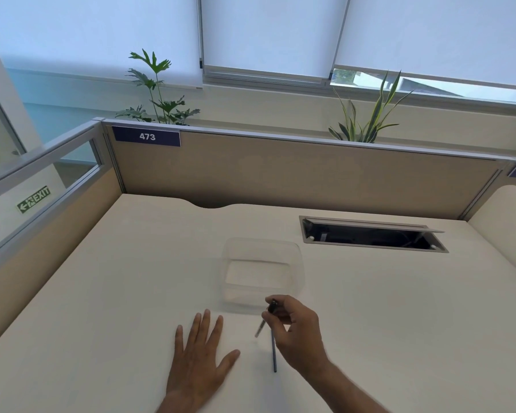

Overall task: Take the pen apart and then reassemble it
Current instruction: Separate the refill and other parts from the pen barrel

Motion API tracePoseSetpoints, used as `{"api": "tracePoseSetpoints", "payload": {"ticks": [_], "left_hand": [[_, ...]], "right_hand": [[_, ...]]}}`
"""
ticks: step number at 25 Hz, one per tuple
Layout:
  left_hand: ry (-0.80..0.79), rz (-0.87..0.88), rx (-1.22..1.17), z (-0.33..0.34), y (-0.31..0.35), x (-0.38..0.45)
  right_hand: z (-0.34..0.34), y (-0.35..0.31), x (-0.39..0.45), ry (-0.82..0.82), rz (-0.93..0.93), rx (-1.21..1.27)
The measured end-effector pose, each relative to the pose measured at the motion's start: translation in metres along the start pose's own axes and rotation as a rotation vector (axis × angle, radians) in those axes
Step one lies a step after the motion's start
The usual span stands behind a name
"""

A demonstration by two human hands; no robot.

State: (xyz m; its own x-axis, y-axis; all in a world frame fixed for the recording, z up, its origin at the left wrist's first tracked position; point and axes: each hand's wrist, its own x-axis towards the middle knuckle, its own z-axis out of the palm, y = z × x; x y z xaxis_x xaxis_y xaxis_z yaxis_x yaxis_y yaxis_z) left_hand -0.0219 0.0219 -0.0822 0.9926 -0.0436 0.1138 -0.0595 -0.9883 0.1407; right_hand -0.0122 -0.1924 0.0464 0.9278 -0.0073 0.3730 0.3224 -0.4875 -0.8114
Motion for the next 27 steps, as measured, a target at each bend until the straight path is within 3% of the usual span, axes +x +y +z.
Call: {"api": "tracePoseSetpoints", "payload": {"ticks": [6,12,17,27], "left_hand": [[0.035,0.004,-0.006,0.005,-0.001,0.0],[0.058,0.01,-0.01,0.003,0.0,0.0],[0.066,0.008,-0.003,0.005,0.0,0.0],[0.059,-0.007,0.0,0.005,0.0,0.0]], "right_hand": [[0.008,0.007,0.0,-0.145,-0.017,-0.081],[0.008,0.005,0.003,0.009,-0.085,-0.007],[0.012,0.014,-0.004,-0.159,-0.036,-0.068],[0.007,0.01,-0.006,0.036,-0.137,0.001]]}}
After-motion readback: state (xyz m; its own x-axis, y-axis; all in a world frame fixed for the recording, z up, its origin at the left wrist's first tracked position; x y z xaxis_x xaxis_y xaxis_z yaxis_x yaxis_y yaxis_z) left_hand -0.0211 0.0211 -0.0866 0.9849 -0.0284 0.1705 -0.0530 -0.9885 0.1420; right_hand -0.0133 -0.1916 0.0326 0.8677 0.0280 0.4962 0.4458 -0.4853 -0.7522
